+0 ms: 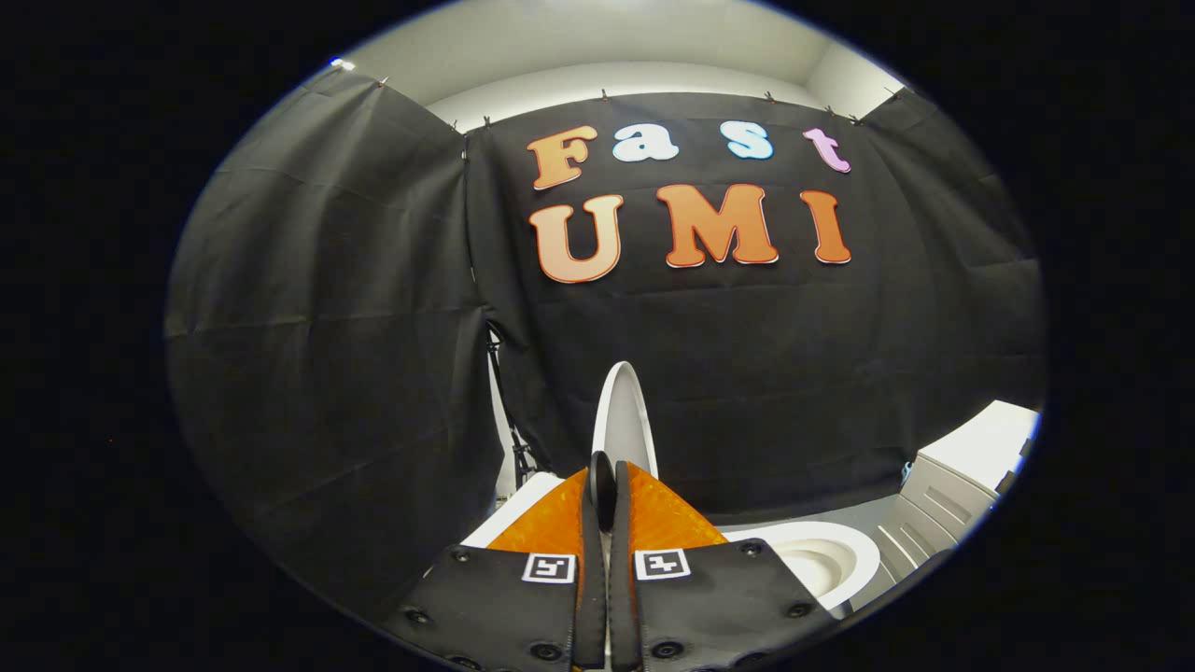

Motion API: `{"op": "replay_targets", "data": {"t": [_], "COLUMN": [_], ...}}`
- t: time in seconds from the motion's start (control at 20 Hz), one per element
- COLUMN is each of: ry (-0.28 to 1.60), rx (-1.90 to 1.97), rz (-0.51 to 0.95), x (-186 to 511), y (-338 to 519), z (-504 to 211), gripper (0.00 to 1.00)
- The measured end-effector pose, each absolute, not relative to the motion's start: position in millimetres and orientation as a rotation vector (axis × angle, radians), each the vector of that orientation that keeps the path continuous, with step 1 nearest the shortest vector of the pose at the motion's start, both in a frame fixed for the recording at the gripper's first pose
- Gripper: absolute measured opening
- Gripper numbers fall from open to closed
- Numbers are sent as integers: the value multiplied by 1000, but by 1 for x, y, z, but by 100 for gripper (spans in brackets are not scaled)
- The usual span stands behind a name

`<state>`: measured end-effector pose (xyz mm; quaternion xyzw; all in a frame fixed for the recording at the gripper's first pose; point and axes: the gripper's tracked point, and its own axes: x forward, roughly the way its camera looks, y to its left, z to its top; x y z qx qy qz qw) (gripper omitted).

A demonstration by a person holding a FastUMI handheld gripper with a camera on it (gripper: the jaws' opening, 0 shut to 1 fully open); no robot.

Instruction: Open the toilet lid.

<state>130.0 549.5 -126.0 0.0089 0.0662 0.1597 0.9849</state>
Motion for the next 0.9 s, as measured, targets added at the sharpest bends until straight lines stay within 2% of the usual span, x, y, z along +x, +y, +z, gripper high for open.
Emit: {"op": "replay_targets", "data": {"t": [0.55, 0.65, 0.75, 0.9], "ry": [118, 132, 152, 119], "rx": [-29, -27, -14, 27], "rz": [387, 409, 418, 414], "x": [124, 118, 119, 115], "y": [594, 600, 604, 593], "z": [-133, -141, -144, -124], "gripper": [10, 25, 25, 56]}}
